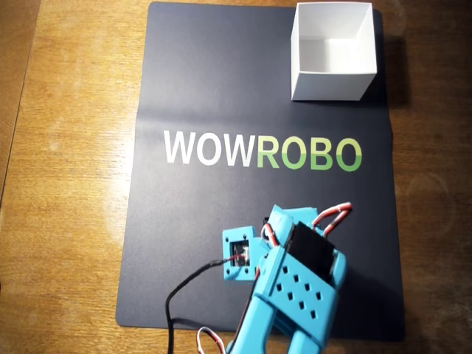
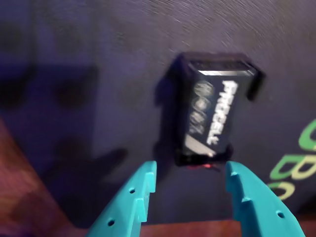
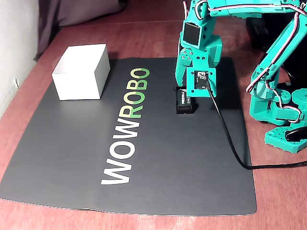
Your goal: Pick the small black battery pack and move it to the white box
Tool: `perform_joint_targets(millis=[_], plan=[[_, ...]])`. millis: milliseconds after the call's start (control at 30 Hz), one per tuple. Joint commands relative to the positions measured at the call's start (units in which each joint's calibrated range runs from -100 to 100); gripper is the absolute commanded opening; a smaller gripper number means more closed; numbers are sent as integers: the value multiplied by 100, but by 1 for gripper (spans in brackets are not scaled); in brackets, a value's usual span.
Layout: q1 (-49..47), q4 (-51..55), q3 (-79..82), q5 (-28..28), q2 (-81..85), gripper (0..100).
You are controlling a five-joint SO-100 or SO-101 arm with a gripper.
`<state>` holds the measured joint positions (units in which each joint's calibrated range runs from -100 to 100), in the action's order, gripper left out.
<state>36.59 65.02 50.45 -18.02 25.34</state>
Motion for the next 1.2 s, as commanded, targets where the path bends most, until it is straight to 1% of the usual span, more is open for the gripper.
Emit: perform_joint_targets(millis=[0,167,400,700,1167], plan=[[-28,-52,-252,56,-13,16],[-193,-341,-324,50,-390,16],[-228,-359,-733,72,-829,16],[-732,-306,-733,50,-1021,16],[-720,-350,-642,45,-1425,16]])
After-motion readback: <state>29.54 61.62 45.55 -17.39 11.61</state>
